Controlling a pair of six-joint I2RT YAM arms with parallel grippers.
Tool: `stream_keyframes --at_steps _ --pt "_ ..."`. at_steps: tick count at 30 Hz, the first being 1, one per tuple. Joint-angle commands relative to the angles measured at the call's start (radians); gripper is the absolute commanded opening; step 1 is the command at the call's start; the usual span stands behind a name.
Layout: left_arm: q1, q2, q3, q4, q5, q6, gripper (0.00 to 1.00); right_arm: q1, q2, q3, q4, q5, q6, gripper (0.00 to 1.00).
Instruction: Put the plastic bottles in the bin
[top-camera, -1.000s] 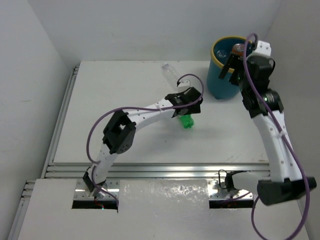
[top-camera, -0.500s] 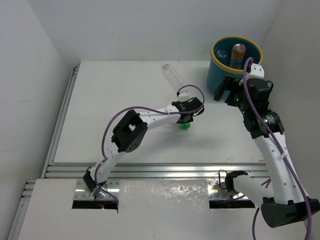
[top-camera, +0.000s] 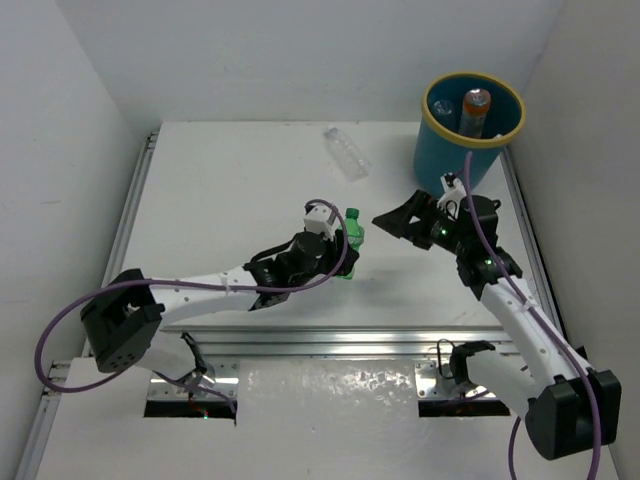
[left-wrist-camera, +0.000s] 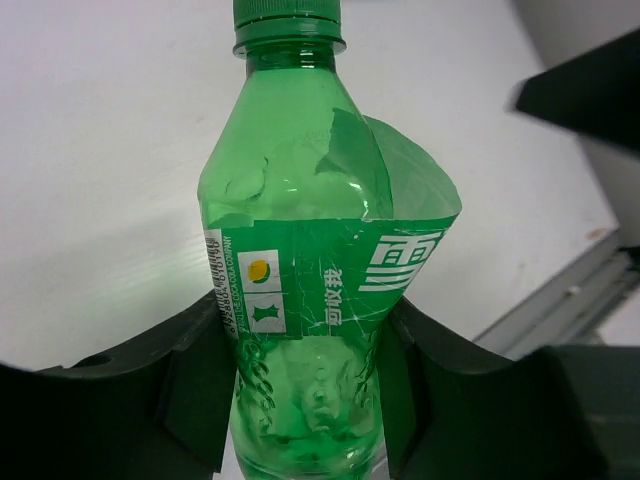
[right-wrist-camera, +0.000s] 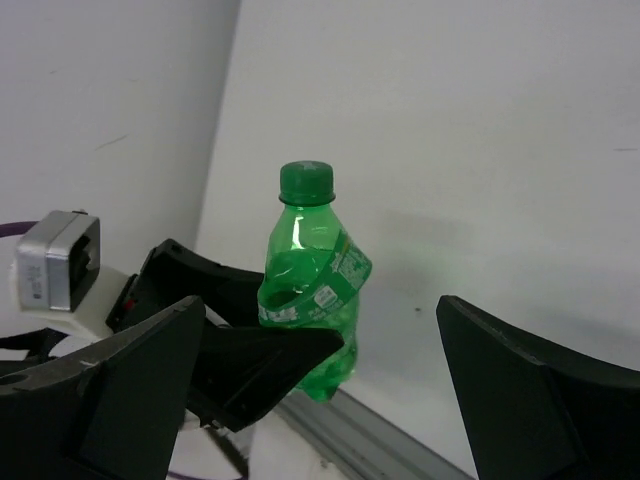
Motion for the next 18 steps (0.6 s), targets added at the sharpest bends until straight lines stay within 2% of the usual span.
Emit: stream_keyframes --at_steps 1,7,10,18 --pt "0.004 -0.071 -0.054 0.291 0.107 0.076 0.00 0.026 0.006 -0.020 0.252 -0.124 0.143 0.99" --pt "0.002 -0.118 -0.117 0.440 0.185 0.063 0.00 0.108 0.035 -0.060 0.332 -0.130 0.175 0.99" --pt "0.002 -0.111 -0.100 0.473 0.251 0.056 0.00 0.142 0.067 -0.043 0.327 -0.109 0.157 0.99" --pt "0.002 -0.113 -0.098 0.532 0.298 0.041 0.00 0.201 0.102 -0.016 0.286 -0.041 0.088 0.97"
